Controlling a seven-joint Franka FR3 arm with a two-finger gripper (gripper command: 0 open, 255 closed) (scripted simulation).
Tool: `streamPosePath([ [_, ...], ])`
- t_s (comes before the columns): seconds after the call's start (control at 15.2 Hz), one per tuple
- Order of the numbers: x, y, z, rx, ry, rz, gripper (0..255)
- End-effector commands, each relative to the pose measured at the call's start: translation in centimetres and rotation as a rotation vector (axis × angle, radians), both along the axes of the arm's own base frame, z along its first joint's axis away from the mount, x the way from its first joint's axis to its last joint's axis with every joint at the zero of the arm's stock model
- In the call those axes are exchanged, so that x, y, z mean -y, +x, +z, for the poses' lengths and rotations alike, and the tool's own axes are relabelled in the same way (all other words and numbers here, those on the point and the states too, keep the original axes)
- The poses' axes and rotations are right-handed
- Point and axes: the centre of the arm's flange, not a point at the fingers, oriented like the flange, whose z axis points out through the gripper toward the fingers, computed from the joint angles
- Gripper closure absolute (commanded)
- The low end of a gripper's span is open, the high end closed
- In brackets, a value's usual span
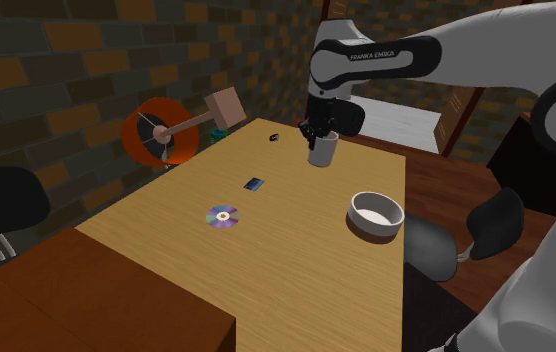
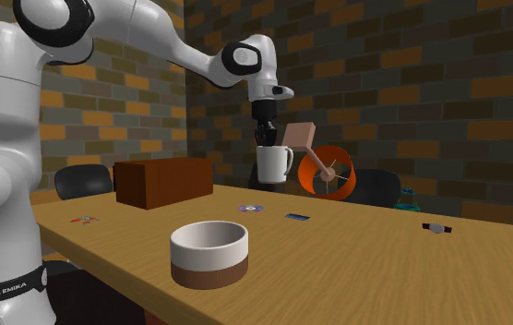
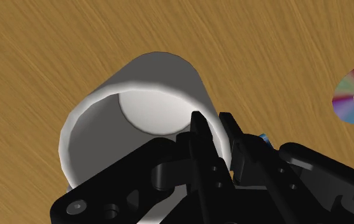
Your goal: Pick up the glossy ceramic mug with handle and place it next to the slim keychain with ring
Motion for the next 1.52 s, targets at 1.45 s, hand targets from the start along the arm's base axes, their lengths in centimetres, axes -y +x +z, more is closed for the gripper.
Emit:
streamPosePath([
  [1.45, -23.1, -20.8, 0.4, 0.0, 0.0, 0.0, 255],
])
